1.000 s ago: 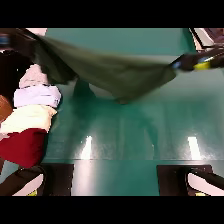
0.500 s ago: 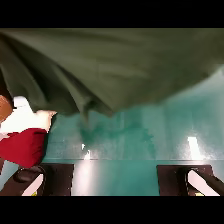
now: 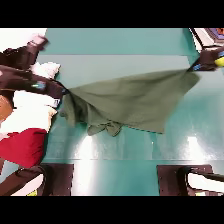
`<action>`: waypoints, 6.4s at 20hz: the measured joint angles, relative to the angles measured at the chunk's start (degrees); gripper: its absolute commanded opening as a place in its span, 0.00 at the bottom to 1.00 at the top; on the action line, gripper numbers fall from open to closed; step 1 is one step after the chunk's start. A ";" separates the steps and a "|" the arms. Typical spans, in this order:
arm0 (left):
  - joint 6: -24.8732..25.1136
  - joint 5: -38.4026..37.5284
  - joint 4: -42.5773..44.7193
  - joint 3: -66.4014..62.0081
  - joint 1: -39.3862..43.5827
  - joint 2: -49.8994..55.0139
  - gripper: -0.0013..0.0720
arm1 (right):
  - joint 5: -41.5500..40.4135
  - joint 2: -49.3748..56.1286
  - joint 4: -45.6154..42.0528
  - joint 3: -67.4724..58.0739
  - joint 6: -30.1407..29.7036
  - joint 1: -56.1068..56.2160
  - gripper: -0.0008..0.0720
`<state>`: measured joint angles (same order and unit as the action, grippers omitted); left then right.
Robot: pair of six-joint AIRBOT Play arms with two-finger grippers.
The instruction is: Fold the shirts.
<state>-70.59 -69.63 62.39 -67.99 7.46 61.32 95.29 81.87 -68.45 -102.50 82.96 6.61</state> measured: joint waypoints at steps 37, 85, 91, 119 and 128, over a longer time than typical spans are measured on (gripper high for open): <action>-11.47 21.49 7.41 28.59 0.02 5.03 0.05 | -12.85 -12.83 -1.73 33.14 -3.54 -5.57 0.63; -17.18 8.35 3.34 -54.71 0.04 -14.53 0.05 | -14.49 -29.27 16.26 -17.53 -5.86 -34.18 0.03; -20.13 7.30 11.63 -36.54 0.07 -9.11 0.05 | -5.22 -16.96 10.88 -13.81 -3.50 -26.51 0.03; -14.71 12.39 21.70 -18.21 -0.07 32.50 0.70 | -17.46 13.53 1.66 13.66 -1.31 -6.64 0.52; -15.93 -3.54 24.06 -12.09 -3.89 18.64 0.70 | -13.84 -0.15 5.35 29.97 -3.67 -10.95 0.51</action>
<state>-86.52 -73.17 86.46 -80.07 3.57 79.96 81.45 81.71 -63.09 -72.53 79.29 -4.34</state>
